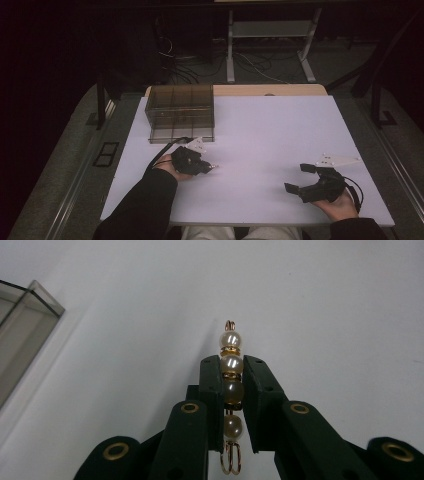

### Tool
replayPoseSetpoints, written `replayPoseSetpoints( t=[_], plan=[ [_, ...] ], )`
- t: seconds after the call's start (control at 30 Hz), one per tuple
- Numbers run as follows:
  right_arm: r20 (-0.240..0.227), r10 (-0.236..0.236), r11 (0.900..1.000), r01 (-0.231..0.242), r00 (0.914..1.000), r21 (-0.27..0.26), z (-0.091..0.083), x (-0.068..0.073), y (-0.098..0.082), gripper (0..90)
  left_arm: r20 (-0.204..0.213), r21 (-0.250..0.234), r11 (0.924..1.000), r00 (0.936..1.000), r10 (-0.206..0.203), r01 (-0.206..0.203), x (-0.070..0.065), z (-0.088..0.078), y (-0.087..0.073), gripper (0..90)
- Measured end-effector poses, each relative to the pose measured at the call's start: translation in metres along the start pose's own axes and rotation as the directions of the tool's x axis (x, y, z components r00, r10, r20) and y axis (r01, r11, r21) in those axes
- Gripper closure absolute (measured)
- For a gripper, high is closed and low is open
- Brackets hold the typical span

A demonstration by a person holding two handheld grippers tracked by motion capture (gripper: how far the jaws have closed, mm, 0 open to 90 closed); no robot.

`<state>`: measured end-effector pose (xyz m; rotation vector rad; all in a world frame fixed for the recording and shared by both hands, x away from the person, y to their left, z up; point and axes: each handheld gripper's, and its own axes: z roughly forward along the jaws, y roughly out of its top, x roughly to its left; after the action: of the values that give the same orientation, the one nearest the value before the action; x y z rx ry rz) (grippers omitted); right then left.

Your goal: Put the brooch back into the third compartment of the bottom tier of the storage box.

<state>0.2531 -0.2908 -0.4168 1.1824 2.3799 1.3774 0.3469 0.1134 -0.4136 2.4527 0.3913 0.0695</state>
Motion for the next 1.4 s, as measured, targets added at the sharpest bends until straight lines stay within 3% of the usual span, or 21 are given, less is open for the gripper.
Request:
replayPoseSetpoints(
  t=[0.83,1.4],
  plan=[
    [0.001,0.003,1.0,-0.003,1.0,-0.001,-0.001,-0.001,-0.001,0.3,-0.054,-0.058,0.9978,0.9979,-0.035,0.031,0.016,-0.025,0.006,78.7],
    [0.003,0.005,1.0,-0.005,1.0,-0.001,-0.002,-0.001,-0.001,0.3,-0.09,-0.067,0.996,0.9938,-0.065,0.059,0.033,-0.037,0.004,78.7]
  ],
)
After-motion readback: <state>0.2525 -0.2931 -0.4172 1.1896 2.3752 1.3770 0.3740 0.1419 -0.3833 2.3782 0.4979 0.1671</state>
